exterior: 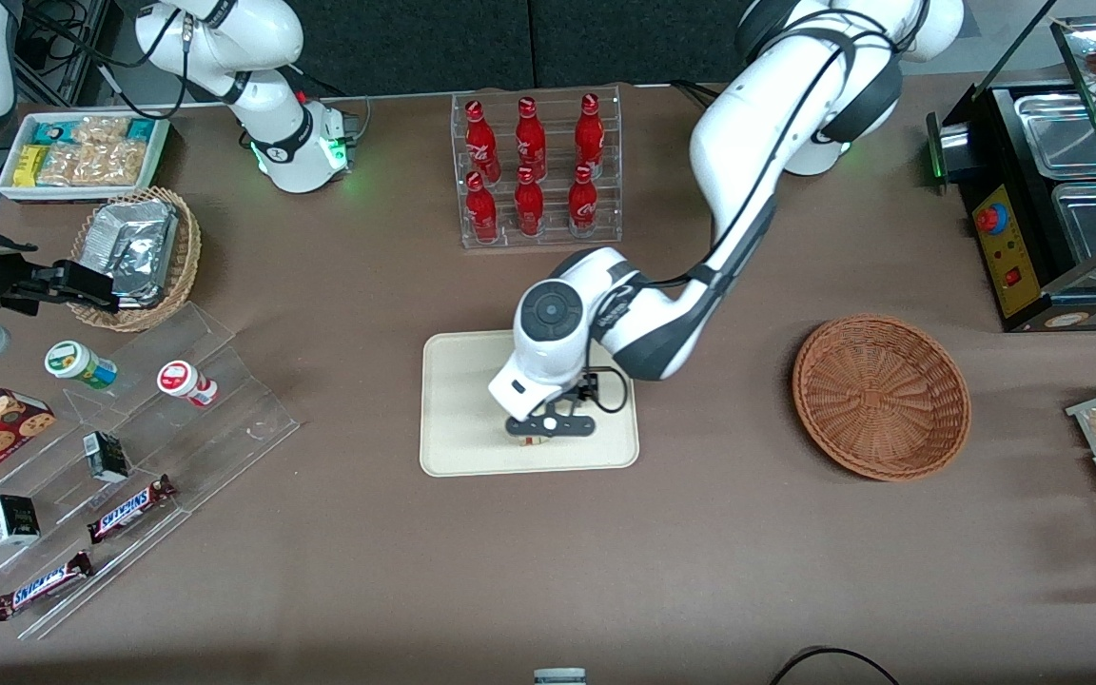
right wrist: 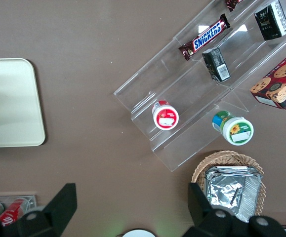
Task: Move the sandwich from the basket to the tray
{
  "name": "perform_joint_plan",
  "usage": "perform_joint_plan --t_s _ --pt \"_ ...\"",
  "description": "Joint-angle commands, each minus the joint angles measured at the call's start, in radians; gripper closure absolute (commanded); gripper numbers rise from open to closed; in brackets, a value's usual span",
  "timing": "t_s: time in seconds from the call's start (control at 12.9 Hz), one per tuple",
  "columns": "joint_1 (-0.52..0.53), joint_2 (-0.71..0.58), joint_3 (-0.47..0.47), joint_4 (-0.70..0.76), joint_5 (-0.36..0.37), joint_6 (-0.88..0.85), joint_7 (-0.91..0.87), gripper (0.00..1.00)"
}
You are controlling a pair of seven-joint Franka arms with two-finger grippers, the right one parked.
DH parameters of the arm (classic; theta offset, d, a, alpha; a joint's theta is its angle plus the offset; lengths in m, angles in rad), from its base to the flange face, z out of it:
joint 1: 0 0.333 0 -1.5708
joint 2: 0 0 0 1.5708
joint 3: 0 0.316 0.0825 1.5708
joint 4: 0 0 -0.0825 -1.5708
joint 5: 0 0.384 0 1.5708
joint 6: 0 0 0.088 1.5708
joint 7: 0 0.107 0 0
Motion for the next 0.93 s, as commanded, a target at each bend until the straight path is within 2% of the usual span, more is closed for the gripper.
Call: perform_joint_plan --t_s 0.0,0.31,0.39,0.46,0.62,0.85 --pt "0.064 -0.116 -0.004 -0.061 -0.051 -0.108 0.028 0.0" --pt "0.184 -0.289 -0.006 -0.251 -0.06 -0.104 0.141 0.0" --pt "0.222 -0.335 -0.006 -0.304 -0.085 -0.098 0.187 0.0" --pt "0.259 -0.39 -0.005 -0.372 -0.112 -0.079 0.227 0.0" --pt "0.345 -0.522 -0.005 -0.556 -0.116 0.008 0.279 0.0" --pt "0.457 -0.683 -0.005 -0.766 -0.155 0.077 0.457 0.0"
